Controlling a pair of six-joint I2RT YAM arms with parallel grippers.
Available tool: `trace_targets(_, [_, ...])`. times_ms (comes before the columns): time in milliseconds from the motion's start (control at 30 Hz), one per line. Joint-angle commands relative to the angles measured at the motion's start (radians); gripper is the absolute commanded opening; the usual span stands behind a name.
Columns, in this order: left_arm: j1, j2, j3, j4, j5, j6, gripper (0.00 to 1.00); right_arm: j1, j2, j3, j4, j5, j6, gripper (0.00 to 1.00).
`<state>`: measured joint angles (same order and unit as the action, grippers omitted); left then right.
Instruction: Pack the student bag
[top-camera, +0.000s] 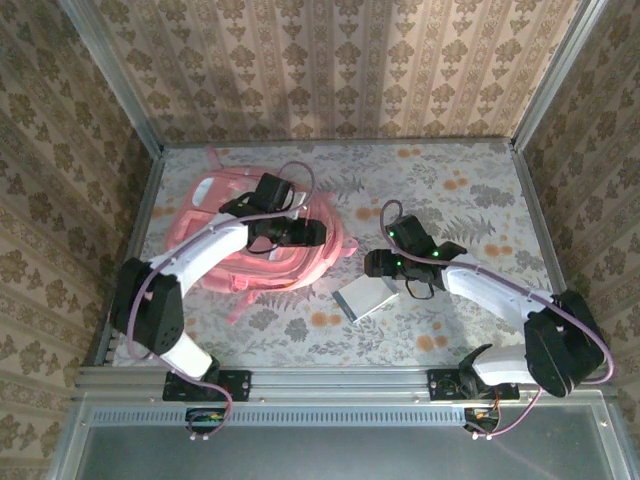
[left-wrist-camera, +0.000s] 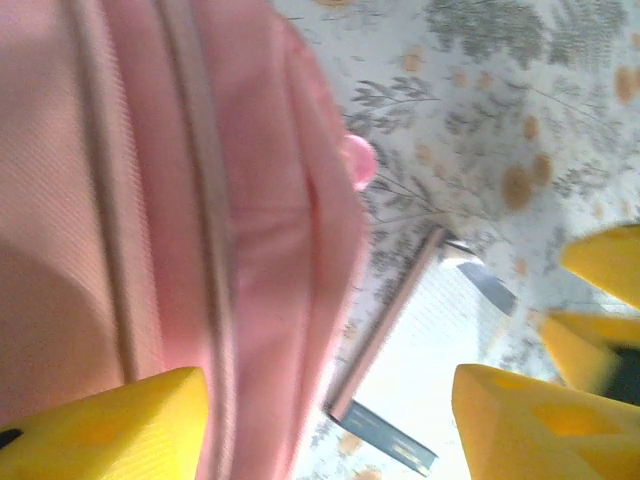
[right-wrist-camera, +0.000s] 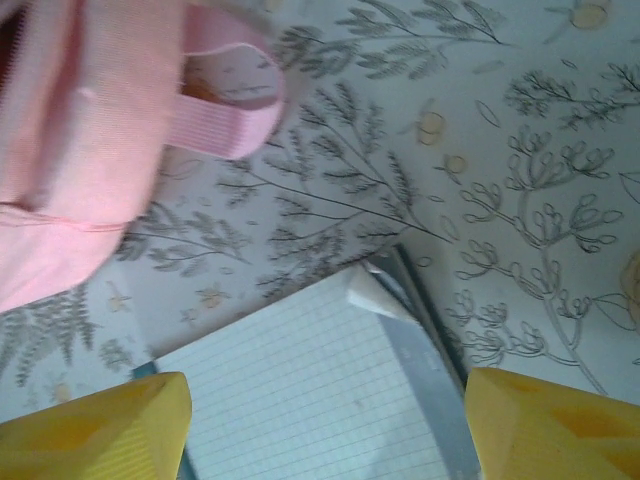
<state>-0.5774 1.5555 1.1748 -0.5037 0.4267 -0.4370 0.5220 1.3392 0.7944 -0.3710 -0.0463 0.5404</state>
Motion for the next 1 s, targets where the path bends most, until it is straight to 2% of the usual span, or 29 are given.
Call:
trace_targets(0, [-0.045, -0.091, -0.046, -0.054, 0.062, 0.033, 0.74, -0.018, 0.037, -0.013, -0.019, -0.046, -0.020, 0.74])
trace_targets(267, [-0.135, -0.066, -0.216, 0.010, 0.174, 0.029, 0.77, -0.028, 0.119, -0.026, 0.001, -0.070, -0.014, 0.72])
trace_targets(533, [-0.150, 0.053, -0.271, 0.104, 0.243, -0.049, 0.79, -0.027, 0.137, -0.098, 0.085, -0.164, 0.083, 0.68])
trace_targets(967, [-0.161, 0.180, -0.207, 0.081, 0.268, -0.028, 0.81, -0.022, -0.044, -0.263, 0.170, -0.328, 0.207, 0.64])
